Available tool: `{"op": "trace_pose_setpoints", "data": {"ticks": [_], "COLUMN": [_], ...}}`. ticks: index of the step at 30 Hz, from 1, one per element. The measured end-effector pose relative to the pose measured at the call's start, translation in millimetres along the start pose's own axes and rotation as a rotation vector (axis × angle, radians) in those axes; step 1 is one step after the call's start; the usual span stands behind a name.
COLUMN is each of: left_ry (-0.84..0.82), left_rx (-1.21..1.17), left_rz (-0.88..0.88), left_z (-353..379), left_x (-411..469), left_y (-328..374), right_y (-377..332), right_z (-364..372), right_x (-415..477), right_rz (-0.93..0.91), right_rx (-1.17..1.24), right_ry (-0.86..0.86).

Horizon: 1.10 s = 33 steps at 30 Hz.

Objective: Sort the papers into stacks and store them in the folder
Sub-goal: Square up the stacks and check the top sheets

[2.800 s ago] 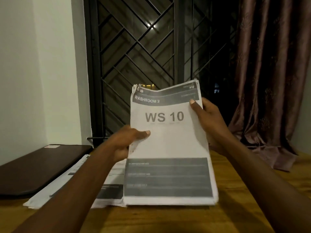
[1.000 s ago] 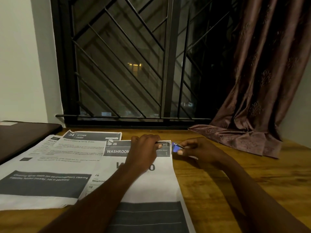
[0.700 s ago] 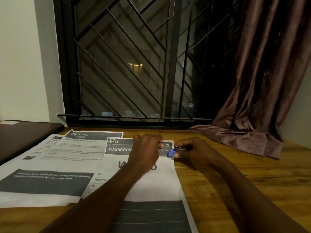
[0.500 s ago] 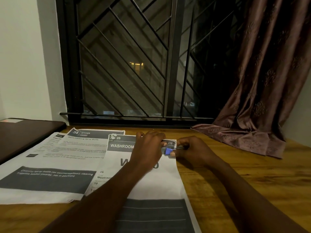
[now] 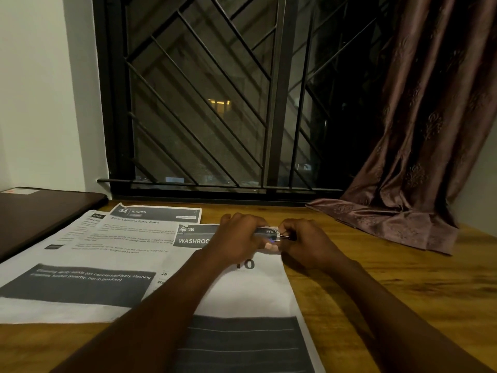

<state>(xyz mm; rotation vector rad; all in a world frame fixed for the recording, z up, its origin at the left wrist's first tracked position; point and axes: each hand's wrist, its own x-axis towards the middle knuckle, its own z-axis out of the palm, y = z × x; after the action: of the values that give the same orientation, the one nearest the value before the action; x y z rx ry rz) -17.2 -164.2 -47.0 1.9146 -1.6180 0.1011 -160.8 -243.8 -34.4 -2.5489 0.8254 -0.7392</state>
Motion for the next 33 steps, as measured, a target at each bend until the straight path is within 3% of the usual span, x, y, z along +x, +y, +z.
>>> {"op": "trace_pose_setpoints", "data": {"ticks": [12, 16, 20, 26, 29, 31, 33], "left_ry": [0.04, -0.052, -0.096, 0.051, 0.124, 0.174, 0.227], "left_rx": [-0.031, -0.182, -0.258, -0.243, -0.254, -0.281, -0.318], "left_rz": [-0.037, -0.038, 0.0, -0.02, -0.024, -0.032, -0.064], "left_z": [1.6, -0.6, -5.4, -3.4, -10.4, -17.2, -29.2], "left_x": [0.5, 1.1, -1.3, 1.0, 0.3, 2.3, 7.4], "left_y": [9.5, -1.3, -6.2, -2.5, 1.9, 3.7, 7.6], "right_y": [-6.7, 1.5, 23.4, 55.1, 38.2, 12.1, -9.2], "right_z": [0.6, -3.9, -28.6, -41.1, -45.5, -54.3, -58.4], "right_x": [0.3, -1.1, -2.6, -5.6, -5.7, -11.6, -17.0], "right_rz": [-0.022, -0.035, 0.083, 0.263, 0.205, 0.163, 0.192], "right_rx": [-0.061, 0.011, -0.001, 0.038, 0.006, 0.251, 0.419], "right_ry": [0.038, -0.108, -0.326, -0.229, -0.087, -0.072, -0.321]}}
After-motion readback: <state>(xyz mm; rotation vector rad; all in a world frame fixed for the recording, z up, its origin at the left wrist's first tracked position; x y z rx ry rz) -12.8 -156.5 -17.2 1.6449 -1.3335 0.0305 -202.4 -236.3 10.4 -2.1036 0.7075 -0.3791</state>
